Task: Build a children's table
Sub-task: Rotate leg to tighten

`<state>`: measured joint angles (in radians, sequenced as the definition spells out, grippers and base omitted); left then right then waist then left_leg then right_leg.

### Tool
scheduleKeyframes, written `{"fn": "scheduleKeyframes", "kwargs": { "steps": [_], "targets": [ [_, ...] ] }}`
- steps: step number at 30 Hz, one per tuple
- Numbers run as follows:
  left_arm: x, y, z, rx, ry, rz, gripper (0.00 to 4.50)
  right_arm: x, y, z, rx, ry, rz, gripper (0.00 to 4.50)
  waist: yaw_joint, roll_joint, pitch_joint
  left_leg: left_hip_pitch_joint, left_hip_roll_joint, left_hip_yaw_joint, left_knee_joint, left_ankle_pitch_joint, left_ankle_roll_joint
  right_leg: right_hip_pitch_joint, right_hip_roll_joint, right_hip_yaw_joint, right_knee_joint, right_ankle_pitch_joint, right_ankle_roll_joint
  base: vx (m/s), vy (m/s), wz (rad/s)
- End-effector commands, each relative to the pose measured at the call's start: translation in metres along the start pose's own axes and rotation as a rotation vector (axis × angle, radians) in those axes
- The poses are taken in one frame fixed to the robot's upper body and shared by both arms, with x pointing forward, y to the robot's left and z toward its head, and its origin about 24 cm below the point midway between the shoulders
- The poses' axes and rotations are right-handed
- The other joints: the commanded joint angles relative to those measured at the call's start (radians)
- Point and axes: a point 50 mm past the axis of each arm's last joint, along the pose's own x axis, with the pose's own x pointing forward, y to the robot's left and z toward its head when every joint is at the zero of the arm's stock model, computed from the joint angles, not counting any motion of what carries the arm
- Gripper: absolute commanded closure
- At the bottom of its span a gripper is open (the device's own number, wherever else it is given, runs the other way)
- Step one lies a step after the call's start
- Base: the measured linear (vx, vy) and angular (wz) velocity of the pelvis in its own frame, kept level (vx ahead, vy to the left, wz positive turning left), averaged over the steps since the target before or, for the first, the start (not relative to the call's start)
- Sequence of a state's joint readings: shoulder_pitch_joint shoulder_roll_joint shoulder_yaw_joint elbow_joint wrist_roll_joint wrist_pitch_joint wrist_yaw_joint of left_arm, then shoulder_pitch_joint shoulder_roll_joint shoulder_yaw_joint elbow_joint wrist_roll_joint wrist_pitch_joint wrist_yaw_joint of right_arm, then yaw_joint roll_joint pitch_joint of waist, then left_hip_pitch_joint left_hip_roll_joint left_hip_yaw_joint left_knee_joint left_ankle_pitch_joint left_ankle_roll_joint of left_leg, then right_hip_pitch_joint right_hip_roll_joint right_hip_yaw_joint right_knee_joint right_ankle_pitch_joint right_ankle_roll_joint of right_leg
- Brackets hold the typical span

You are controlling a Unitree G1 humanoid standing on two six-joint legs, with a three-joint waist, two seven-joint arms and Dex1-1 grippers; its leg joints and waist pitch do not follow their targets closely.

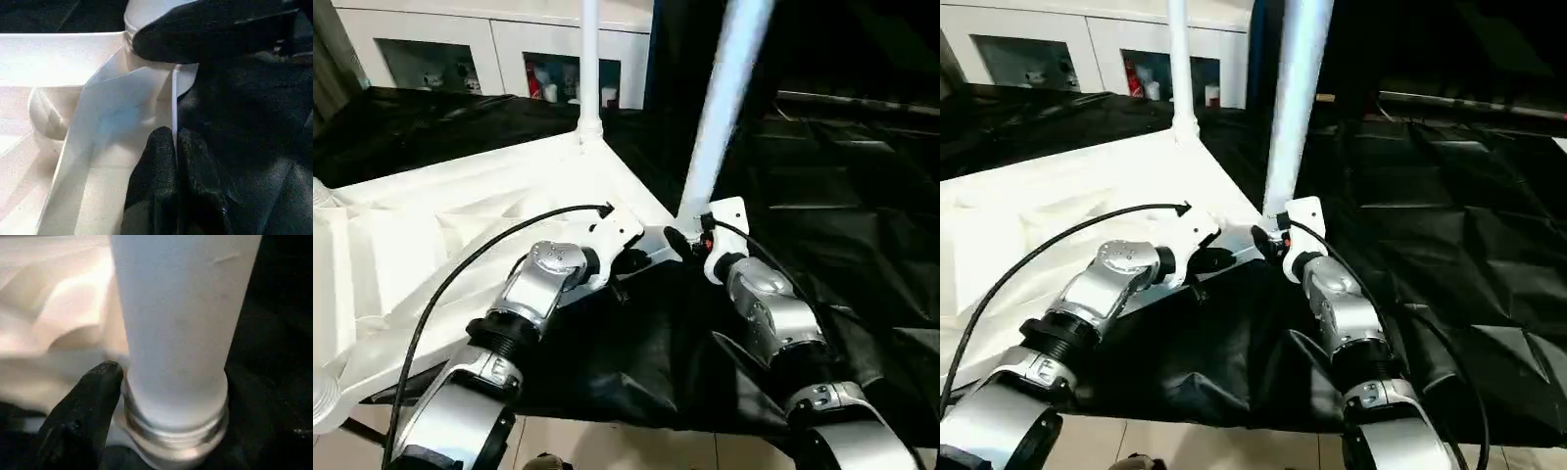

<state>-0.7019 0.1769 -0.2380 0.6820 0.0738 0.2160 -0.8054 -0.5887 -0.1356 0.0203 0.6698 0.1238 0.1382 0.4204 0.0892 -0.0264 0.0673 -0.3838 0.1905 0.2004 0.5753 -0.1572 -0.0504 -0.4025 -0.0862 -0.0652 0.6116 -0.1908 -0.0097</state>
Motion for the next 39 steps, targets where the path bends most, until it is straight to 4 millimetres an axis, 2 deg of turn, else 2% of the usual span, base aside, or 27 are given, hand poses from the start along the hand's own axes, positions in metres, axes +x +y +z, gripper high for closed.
{"fn": "scheduleKeyframes", "kwargs": {
  "steps": [1, 2, 4, 6, 9, 13, 17, 19, 26, 28, 31, 32, 34, 39],
  "targets": [
    [-0.003, -0.006, -0.004, 0.003, -0.049, -0.083, 4.50, -0.003, 0.001, 0.018, -0.074, -0.048, 0.109, 0.72, 0.002, -0.009, -0.064, 0.017, 0.039, -0.021, -0.063, -0.198, 0.044, 0.047, -0.065, 0.047, -0.075, -0.161, -0.180, 0.000, 0.000, 0.00],
    [-0.007, -0.005, -0.006, 0.007, -0.042, -0.098, 4.50, -0.008, -0.004, 0.022, -0.125, -0.040, 0.143, 0.67, 0.003, -0.010, -0.064, 0.017, 0.040, -0.020, -0.061, -0.186, 0.055, 0.048, -0.065, 0.047, -0.073, -0.146, -0.186, 0.000, 0.000, 0.00],
    [-0.009, -0.004, -0.007, 0.009, -0.038, -0.102, 4.50, -0.010, -0.006, 0.023, -0.145, -0.036, 0.155, 0.61, 0.003, -0.010, -0.063, 0.018, 0.041, -0.019, -0.061, -0.183, 0.058, 0.046, -0.065, 0.047, -0.073, -0.144, -0.191, 0.000, 0.000, 0.00],
    [-0.027, -0.005, -0.010, 0.046, -0.061, -0.243, 4.50, -0.033, -0.013, 0.027, -0.281, 0.036, 0.388, 0.61, 0.007, -0.008, -0.064, 0.018, 0.044, -0.021, -0.060, -0.177, 0.070, 0.052, -0.064, 0.045, -0.069, -0.121, -0.199, 0.000, 0.000, 0.00],
    [-0.033, -0.005, -0.012, 0.059, -0.057, -0.287, 4.50, -0.043, -0.013, 0.027, -0.321, 0.073, 0.485, 0.61, 0.009, -0.008, -0.064, 0.017, 0.044, -0.018, -0.057, -0.163, 0.093, 0.050, -0.062, 0.046, -0.063, -0.081, -0.218, 0.000, 0.000, 0.00],
    [-0.047, -0.008, -0.016, 0.051, -0.037, -0.408, 4.50, -0.061, -0.007, 0.017, -0.327, 0.203, 0.694, 0.61, 0.013, -0.005, -0.062, 0.021, 0.051, -0.018, -0.060, -0.192, 0.077, 0.046, -0.064, 0.045, -0.066, -0.138, -0.232, 0.000, 0.000, 0.00],
    [-0.054, -0.012, -0.017, 0.054, -0.035, -0.456, 4.50, -0.058, -0.003, 0.013, -0.335, 0.206, 0.689, 0.61, 0.015, -0.010, -0.059, 0.022, 0.049, -0.018, -0.063, -0.218, 0.054, 0.041, -0.067, 0.047, -0.073, -0.204, -0.222, 0.000, 0.000, 0.00],
    [-0.054, -0.014, -0.017, 0.050, -0.039, -0.461, 4.50, -0.055, -0.001, 0.011, -0.343, 0.206, 0.676, 0.61, 0.015, -0.008, -0.058, 0.026, 0.051, -0.020, -0.066, -0.231, 0.038, 0.037, -0.067, 0.048, -0.075, -0.226, -0.215, 0.000, 0.000, 0.00],
    [-0.053, -0.019, -0.017, 0.048, -0.040, -0.481, 4.50, -0.049, 0.003, 0.008, -0.363, 0.205, 0.657, 0.61, 0.018, -0.009, -0.059, 0.024, 0.047, -0.018, -0.064, -0.207, 0.040, 0.040, -0.066, 0.049, -0.071, -0.184, -0.213, 0.000, 0.000, 0.00],
    [-0.052, -0.018, -0.016, 0.053, -0.040, -0.473, 4.50, -0.049, 0.003, 0.008, -0.360, 0.203, 0.659, 0.96, 0.018, -0.009, -0.058, 0.024, 0.047, -0.019, -0.064, -0.207, 0.041, 0.040, -0.065, 0.049, -0.071, -0.183, -0.210, 0.000, 0.000, 0.00],
    [-0.052, -0.017, -0.016, 0.055, -0.041, -0.466, 4.50, -0.048, 0.004, 0.008, -0.351, 0.197, 0.657, 0.99, 0.017, -0.009, -0.059, 0.024, 0.047, -0.019, -0.064, -0.209, 0.042, 0.041, -0.065, 0.048, -0.070, -0.184, -0.209, 0.000, 0.000, 0.00],
    [-0.052, -0.017, -0.016, 0.054, -0.040, -0.466, 4.50, -0.048, 0.005, 0.008, -0.336, 0.188, 0.656, 1.25, 0.017, -0.009, -0.059, 0.024, 0.047, -0.019, -0.064, -0.208, 0.042, 0.041, -0.065, 0.048, -0.071, -0.183, -0.209, 0.000, 0.000, 0.00],
    [-0.052, -0.017, -0.016, 0.053, -0.038, -0.466, 4.50, -0.047, 0.005, 0.007, -0.331, 0.182, 0.657, 1.35, 0.016, -0.007, -0.060, 0.024, 0.047, -0.019, -0.064, -0.208, 0.041, 0.041, -0.066, 0.048, -0.070, -0.182, -0.212, 0.000, 0.000, 0.00],
    [-0.053, -0.018, -0.017, 0.045, -0.036, -0.465, 4.50, -0.048, 0.006, 0.005, -0.317, 0.172, 0.661, 1.69, 0.014, -0.008, -0.060, 0.023, 0.047, -0.019, -0.063, -0.200, 0.043, 0.042, -0.064, 0.048, -0.068, -0.162, -0.217, 0.000, 0.000, 0.00]
  ]
}}
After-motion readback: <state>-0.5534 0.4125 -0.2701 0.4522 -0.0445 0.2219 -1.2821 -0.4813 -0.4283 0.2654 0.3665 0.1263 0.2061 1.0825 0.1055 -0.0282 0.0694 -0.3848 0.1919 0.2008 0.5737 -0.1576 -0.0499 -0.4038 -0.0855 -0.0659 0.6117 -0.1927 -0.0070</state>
